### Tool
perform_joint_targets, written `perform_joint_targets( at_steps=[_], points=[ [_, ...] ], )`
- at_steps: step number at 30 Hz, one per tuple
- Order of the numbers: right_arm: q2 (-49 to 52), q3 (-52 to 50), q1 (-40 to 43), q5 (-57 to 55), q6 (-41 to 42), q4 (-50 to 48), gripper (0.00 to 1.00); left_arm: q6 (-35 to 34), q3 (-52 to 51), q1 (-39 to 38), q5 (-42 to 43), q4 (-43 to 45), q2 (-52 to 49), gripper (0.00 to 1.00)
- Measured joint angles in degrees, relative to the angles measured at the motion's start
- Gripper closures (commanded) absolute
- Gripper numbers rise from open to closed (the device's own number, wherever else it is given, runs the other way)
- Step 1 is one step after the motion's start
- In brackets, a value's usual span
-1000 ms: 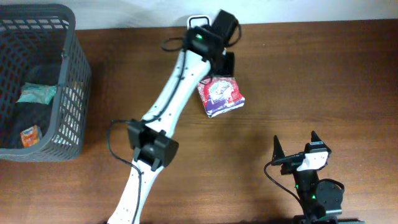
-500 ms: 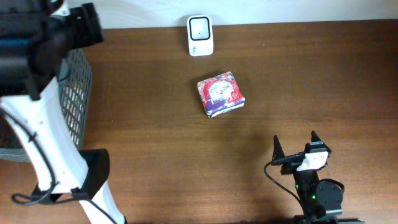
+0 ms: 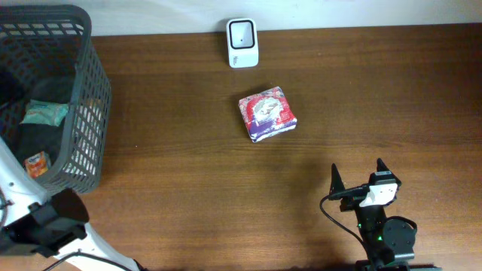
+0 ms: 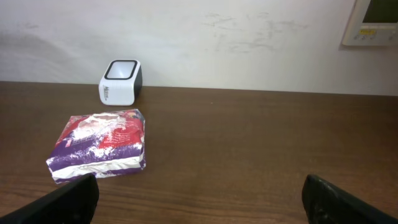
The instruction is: Scan the item barcode
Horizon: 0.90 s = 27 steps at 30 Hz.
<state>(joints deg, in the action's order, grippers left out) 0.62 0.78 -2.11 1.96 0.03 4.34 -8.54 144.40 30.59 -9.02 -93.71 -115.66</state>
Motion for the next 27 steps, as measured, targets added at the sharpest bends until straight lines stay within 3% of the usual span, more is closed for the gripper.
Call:
perform_joint_targets(
  at_steps=[7,12,19,27],
  points=[
    [0.02,0.00,0.00,0.00,-0.02,0.00,0.01,7.39,-26.08,2.82,-1.38,15.93,-0.31,0.23],
    [0.02,0.00,0.00,0.00,-0.02,0.00,0.01,12.66,-40.65,2.82,-6.56,27.71,-0.39,0.29],
    [0.02,0.00,0.00,0.00,0.02,0.02,0.01,19.85,-49.83,2.82,-7.78,37.57,-0.39,0.39],
    [0.02,0.00,0.00,-0.02,0.00,0.02,0.01,21.42,-55.87,2.82,-7.96,43.98,-0.39,0.49]
  ],
)
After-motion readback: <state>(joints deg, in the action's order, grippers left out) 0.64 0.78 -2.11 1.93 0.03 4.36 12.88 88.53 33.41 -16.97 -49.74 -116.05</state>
